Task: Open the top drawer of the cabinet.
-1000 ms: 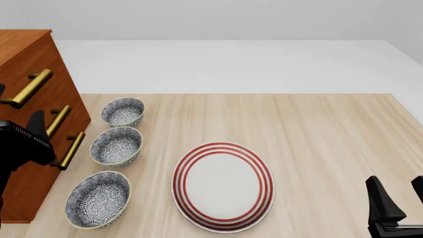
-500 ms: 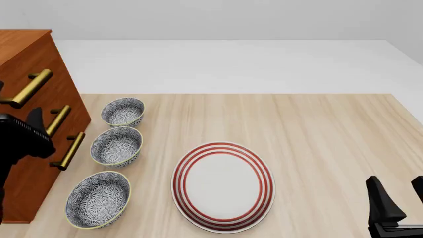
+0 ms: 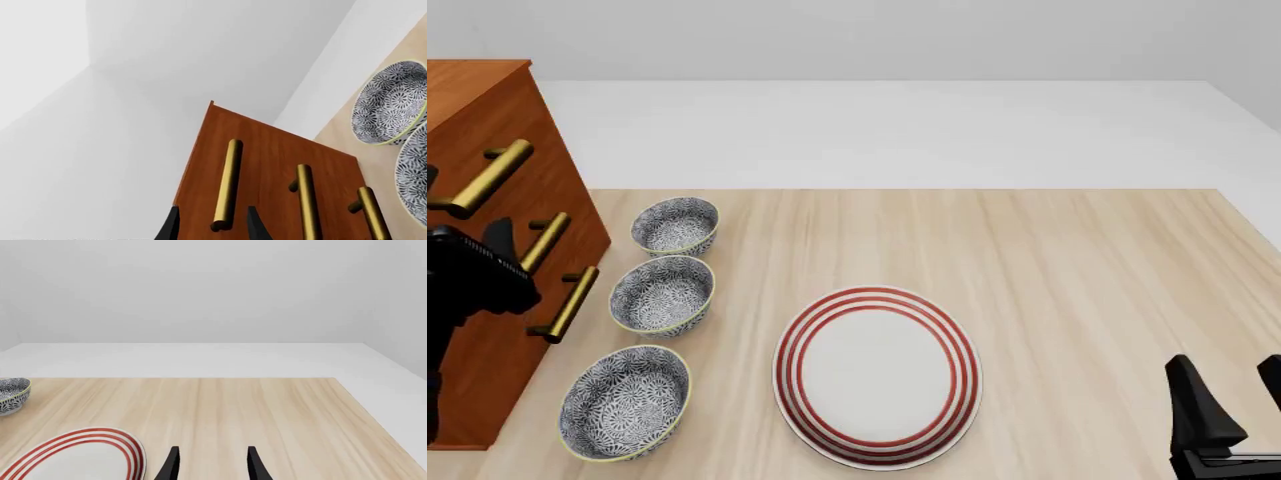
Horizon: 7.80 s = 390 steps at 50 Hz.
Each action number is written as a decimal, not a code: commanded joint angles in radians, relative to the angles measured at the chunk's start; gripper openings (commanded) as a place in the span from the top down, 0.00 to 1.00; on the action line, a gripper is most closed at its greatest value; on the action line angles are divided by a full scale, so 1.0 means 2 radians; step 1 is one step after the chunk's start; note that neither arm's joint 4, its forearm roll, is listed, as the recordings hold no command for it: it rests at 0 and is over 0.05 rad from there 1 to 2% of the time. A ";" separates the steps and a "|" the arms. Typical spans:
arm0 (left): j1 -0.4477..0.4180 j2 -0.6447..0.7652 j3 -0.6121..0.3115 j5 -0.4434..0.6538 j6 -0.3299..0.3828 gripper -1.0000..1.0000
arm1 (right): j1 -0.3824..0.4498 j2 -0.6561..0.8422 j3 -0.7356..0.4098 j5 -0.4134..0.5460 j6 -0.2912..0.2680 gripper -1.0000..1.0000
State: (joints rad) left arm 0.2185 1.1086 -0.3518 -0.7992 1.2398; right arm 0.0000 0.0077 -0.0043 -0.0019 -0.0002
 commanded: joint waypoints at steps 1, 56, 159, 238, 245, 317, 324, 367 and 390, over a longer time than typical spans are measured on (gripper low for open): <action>0.005 0.018 -0.003 -0.010 0.002 0.00 | 0.000 0.000 0.000 0.000 0.000 0.00; 0.007 0.047 -0.025 -0.009 0.012 0.00 | 0.000 0.000 0.000 0.000 0.000 0.00; -0.034 -0.011 -0.015 0.067 0.061 1.00 | 0.000 0.000 0.000 0.000 0.000 0.00; -0.072 -0.045 0.002 0.097 0.069 1.00 | 0.000 0.000 0.000 0.000 0.000 0.00; -0.075 -0.051 0.001 0.101 0.069 1.00 | 0.000 0.000 0.000 0.000 0.000 0.00; -0.094 -0.122 0.003 0.157 0.064 0.00 | 0.000 0.000 0.000 0.000 0.000 0.00; -0.101 -0.195 0.005 0.222 0.063 0.00 | 0.000 0.000 0.000 0.000 0.000 0.00; -0.143 -0.268 -0.367 0.645 -0.404 0.00 | 0.000 0.000 0.000 0.000 0.000 0.00; -0.151 -0.265 -0.487 0.842 -0.615 0.00 | 0.000 0.000 0.000 0.000 0.000 0.00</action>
State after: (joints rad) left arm -0.0790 0.5540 -1.2171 0.7211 0.1903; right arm 0.0001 0.0077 -0.0043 -0.0019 -0.0002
